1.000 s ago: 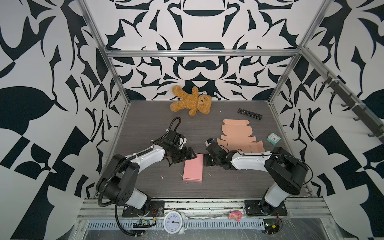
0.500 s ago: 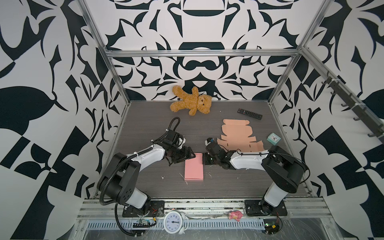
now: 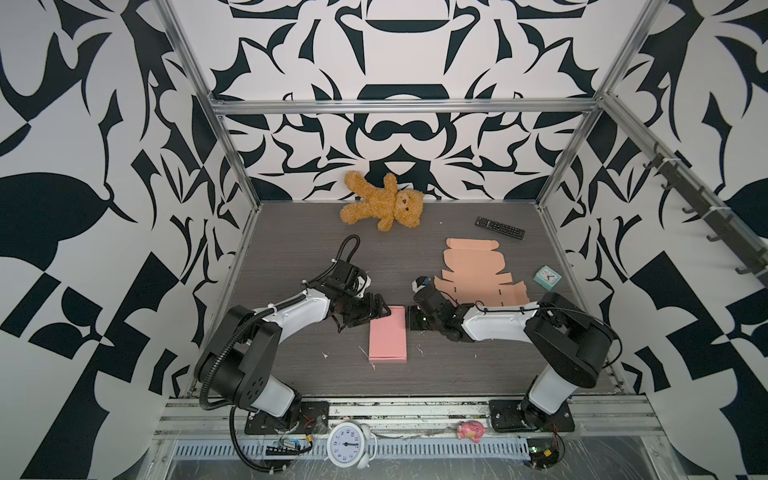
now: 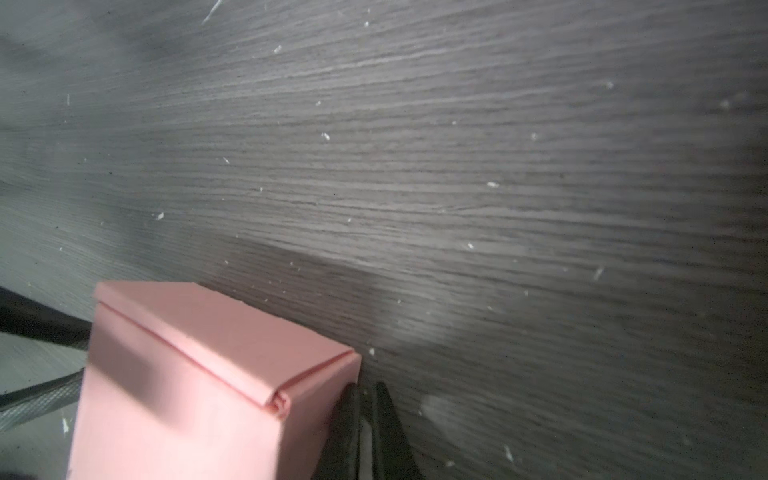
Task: Fold the paper box
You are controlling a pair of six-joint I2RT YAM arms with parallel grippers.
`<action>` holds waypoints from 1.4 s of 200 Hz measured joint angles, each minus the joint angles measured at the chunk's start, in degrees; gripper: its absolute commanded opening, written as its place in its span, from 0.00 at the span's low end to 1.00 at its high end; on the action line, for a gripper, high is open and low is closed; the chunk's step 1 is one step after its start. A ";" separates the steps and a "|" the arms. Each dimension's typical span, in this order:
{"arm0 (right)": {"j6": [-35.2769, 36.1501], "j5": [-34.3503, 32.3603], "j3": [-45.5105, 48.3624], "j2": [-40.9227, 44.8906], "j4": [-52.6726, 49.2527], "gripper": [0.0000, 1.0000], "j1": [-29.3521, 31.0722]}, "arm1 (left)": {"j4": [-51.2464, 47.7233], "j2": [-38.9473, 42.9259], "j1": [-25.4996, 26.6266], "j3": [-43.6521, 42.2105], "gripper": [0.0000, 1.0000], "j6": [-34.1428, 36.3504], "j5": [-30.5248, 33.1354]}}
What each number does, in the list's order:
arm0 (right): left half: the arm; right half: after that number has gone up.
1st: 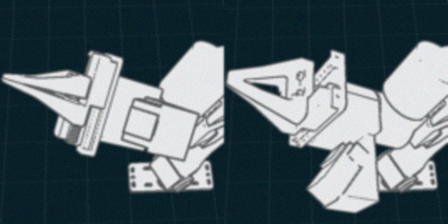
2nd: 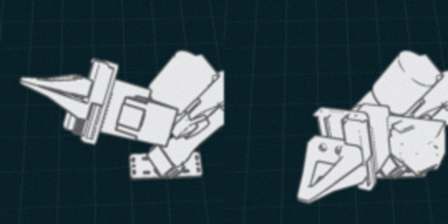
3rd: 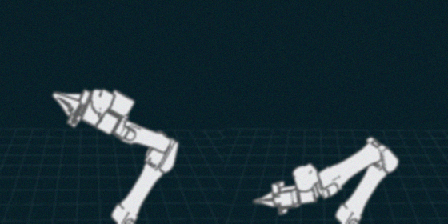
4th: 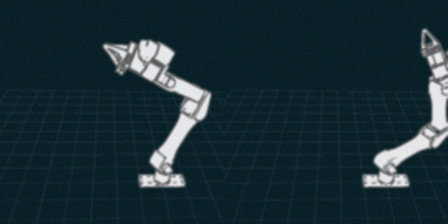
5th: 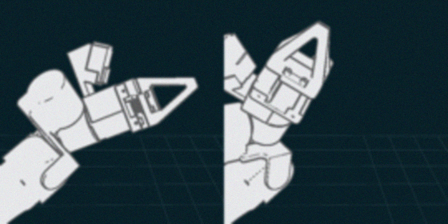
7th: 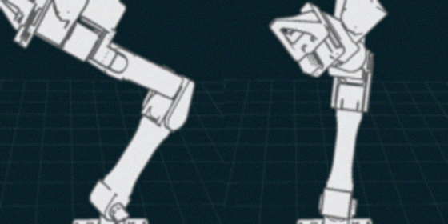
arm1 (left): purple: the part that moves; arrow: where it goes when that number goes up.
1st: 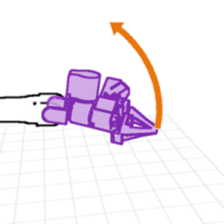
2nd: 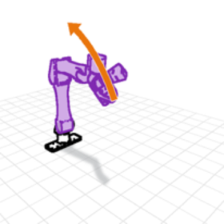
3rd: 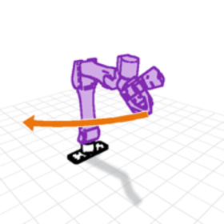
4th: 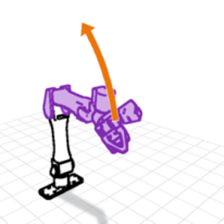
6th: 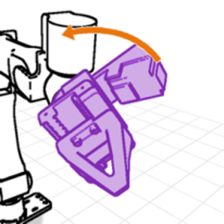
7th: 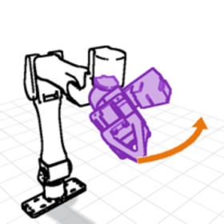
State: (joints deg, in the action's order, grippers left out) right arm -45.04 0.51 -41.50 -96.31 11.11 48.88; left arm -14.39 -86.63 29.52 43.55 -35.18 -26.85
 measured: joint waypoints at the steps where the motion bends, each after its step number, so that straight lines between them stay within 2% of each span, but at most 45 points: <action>1: 0.00 0.07 0.07 0.07 -0.04 0.12 0.02 | 0.02 0.00 0.00 -0.04 0.82 0.02 0.00; 18: -0.04 0.61 0.98 0.94 -0.07 0.13 0.28 | 0.09 0.68 -0.09 -0.68 0.84 -0.13 -0.07; 21: -0.07 0.70 1.16 1.09 -0.07 0.13 0.35 | 0.09 0.92 -0.15 -0.87 0.88 -0.13 -0.04; 30: -0.11 0.87 1.77 1.53 0.04 0.13 0.52 | -0.02 1.86 -0.26 -1.46 0.89 -0.28 -0.02; 89: -1.86 0.74 7.93 6.84 1.31 0.14 1.75 | -1.14 10.08 -0.04 -8.04 0.89 -1.36 0.46; 143: -3.72 -1.22 10.54 10.80 -1.57 0.14 5.62 | -1.70 18.16 2.14 -12.66 0.89 -4.28 0.61; 231: -4.87 -2.71 10.16 10.58 -1.90 0.14 7.56 | 1.36 13.25 7.23 -12.63 0.87 -6.91 0.33; 280: -4.87 -2.71 7.45 7.72 -1.79 0.14 8.33 | 2.82 10.47 7.63 -12.20 0.86 -7.50 0.37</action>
State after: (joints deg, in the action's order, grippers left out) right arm -49.91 -2.20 -34.04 -88.60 9.32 57.21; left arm -11.57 -76.16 37.15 31.35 -42.68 -26.48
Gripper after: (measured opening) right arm 0.144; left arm 0.863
